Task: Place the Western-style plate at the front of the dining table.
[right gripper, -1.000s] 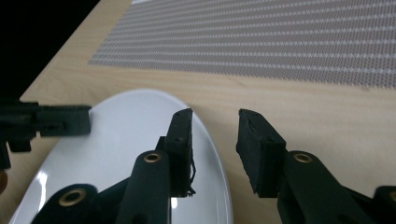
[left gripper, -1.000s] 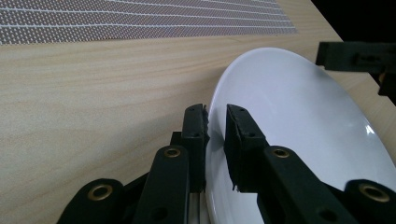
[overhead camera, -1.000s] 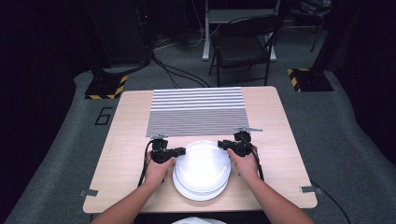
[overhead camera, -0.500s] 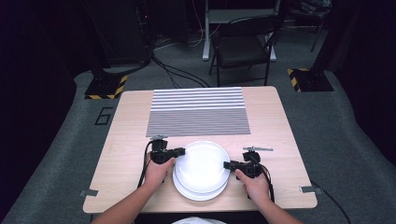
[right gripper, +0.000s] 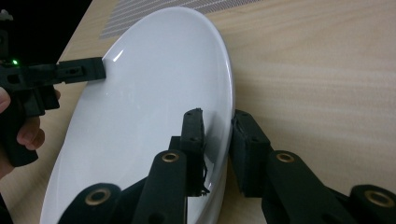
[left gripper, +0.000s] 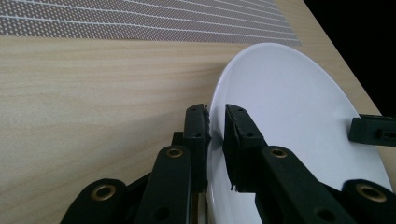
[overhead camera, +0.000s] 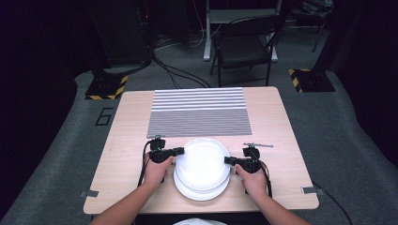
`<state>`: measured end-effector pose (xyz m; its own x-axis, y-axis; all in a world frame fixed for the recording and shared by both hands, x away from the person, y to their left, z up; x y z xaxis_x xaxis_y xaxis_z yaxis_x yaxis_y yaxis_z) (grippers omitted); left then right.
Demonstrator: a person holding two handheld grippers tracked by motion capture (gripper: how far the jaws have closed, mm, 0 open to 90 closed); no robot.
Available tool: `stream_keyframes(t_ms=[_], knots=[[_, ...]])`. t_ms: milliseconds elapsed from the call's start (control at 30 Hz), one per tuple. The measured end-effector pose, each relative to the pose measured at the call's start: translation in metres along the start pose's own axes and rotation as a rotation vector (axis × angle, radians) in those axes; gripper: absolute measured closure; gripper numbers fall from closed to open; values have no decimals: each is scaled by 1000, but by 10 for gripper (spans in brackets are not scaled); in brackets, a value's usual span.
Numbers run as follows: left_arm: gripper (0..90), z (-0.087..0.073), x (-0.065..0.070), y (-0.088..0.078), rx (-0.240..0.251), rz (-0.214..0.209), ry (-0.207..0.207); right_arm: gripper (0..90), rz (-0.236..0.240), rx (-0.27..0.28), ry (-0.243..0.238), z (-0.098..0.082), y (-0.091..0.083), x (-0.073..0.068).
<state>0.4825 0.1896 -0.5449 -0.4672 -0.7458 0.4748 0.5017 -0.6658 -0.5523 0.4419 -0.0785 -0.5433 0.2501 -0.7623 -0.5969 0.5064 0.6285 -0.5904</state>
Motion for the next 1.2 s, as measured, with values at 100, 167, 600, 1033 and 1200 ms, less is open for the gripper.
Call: stream_keyframes(t_ms=[100,167,600,1033,1200], knots=[[796,3,-4,-1,8,2,1,767,0,8,1,6,4,0],[798,8,-7,-2,16,9,-7,776,7,19,12,14,10,0],[815,32,-22,1,75,13,-47,773,-7,69,0,53,37,4],[813,28,-25,4,89,11,-75,737,-17,80,-4,55,45,5],[813,28,-25,4,90,19,-70,717,-11,69,-9,53,44,5]])
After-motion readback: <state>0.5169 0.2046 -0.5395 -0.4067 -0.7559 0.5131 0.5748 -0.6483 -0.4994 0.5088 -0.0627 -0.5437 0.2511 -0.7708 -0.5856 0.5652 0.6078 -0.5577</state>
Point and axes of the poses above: each handheld gripper's, and its own axes: y roughly forward along the jaws, z roughly out of its top, x roughly to its right, the point moved 6 cm from there along y, roughly forward along the jaws, and after that the axes turned 5 degrees about y, right-handed, at the moved point
